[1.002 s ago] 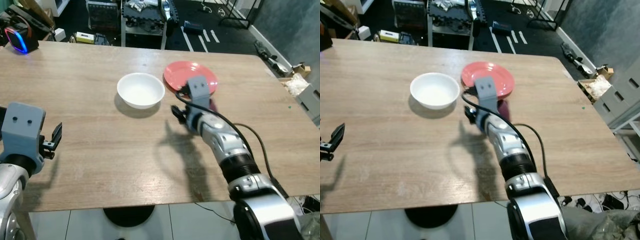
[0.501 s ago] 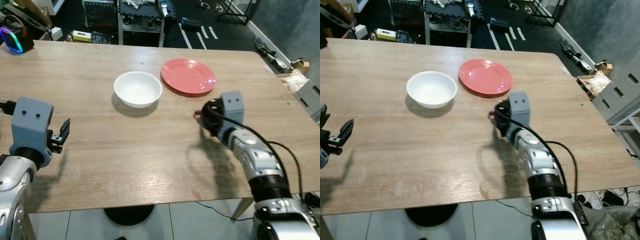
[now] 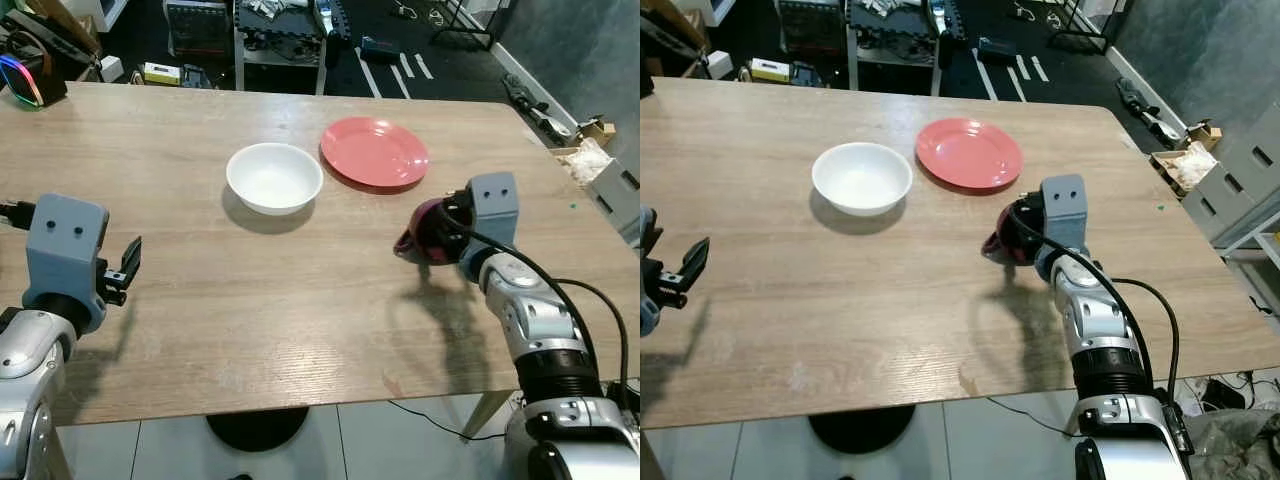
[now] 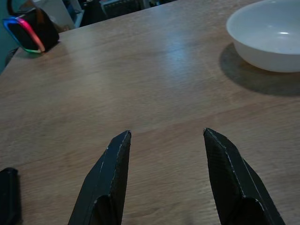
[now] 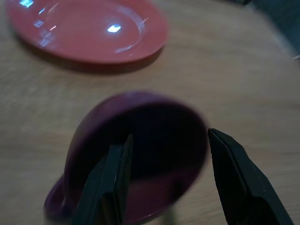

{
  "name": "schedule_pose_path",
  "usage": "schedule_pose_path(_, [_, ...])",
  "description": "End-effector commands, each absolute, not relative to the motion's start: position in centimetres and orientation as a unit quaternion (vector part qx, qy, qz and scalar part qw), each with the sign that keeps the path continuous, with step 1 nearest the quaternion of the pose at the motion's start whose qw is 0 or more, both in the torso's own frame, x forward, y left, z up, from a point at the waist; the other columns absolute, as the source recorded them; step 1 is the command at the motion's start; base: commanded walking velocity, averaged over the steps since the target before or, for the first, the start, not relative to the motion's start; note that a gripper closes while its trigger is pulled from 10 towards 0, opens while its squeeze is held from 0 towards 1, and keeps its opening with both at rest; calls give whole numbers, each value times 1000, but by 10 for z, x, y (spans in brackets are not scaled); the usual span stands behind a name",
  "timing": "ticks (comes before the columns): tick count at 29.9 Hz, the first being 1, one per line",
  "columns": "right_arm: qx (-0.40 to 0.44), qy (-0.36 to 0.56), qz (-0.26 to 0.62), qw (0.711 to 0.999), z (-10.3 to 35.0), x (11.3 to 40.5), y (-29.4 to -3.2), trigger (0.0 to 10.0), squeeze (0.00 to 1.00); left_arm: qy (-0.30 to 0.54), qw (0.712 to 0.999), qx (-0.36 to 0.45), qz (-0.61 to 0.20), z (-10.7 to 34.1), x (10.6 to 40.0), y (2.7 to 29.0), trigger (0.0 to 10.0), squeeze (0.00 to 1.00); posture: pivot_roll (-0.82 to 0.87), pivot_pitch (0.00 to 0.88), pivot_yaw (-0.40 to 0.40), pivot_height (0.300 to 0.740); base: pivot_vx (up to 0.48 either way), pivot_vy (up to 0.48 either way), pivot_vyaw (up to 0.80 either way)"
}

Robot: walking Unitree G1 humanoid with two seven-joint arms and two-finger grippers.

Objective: Setting the table

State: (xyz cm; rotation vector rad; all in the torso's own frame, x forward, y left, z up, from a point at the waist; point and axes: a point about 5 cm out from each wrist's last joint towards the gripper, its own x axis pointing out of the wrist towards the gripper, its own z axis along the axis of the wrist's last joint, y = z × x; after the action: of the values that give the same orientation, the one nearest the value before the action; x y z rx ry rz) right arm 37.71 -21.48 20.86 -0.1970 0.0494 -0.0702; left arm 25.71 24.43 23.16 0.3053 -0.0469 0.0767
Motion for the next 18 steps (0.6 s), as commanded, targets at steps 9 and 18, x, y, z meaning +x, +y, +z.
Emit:
schedule_pose_path(9, [-55, -29, -59, 996, 227, 374, -219, 10000, 0, -16, 989, 145, 33, 225, 261, 242, 10000, 0, 129, 90, -27, 740, 0, 0, 0])
schedule_pose_path(18, [99, 16, -22, 995, 212, 364, -218, 10000, 0, -20, 989, 144, 32, 226, 263, 242, 10000, 0, 118, 91, -26, 740, 0, 0, 0])
